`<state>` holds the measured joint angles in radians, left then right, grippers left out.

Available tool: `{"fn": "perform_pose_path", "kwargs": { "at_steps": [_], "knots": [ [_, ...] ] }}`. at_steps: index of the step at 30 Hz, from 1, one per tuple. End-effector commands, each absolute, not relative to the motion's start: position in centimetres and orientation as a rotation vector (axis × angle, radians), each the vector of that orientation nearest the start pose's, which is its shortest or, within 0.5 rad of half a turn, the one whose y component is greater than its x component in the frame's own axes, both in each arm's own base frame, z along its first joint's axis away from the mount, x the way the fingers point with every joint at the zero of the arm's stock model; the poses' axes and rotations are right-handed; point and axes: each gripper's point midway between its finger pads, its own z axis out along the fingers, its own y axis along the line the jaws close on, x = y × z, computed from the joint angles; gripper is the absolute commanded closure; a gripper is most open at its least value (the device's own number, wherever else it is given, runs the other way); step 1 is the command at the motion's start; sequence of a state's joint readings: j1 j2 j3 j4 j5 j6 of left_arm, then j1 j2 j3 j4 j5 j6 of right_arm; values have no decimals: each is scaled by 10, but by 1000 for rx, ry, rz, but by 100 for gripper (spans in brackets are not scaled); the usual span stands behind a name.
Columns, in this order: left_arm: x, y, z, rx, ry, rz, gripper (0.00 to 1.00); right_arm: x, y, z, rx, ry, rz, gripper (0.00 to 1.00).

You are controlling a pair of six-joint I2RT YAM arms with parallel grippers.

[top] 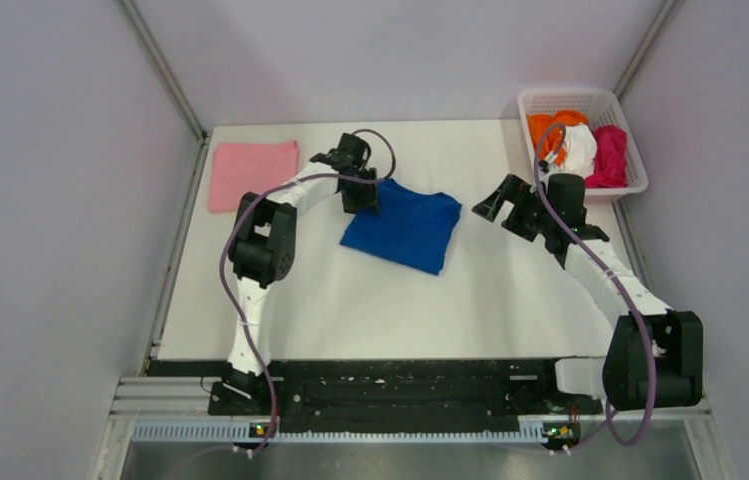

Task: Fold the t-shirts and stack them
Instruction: Put the neatly folded tshirt into the corner of the board with the left arm

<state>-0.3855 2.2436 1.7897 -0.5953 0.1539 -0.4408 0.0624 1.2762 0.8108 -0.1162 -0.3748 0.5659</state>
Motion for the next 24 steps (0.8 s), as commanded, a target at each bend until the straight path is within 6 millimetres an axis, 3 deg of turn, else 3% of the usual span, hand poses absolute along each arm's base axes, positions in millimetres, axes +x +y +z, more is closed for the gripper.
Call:
{"fn": "perform_pose_path", "kwargs": {
  "at_steps": [1,4,7,10,15,19,23,24],
  "knots": [
    [434,-239,2,32,2800,-265,65,354,102,164,306,2136,727,1],
    [441,-229,6,0,2770,-114,100,351,100,165,307,2133,715,1],
    [455,-215,27,-27,2696,18,100,349,96,168,307,2120,689,1],
    [471,-197,61,-61,2573,143,100,348,91,174,303,2090,658,1],
    [506,-151,126,-82,2303,443,100,344,76,191,318,1995,567,1],
    [529,-111,164,-77,2146,660,100,340,64,200,345,1942,504,1],
    [551,-88,195,-85,2069,666,100,340,54,199,380,1920,447,1],
    [559,-80,216,-12,2018,691,100,340,53,199,380,1922,441,1]
  ]
}}
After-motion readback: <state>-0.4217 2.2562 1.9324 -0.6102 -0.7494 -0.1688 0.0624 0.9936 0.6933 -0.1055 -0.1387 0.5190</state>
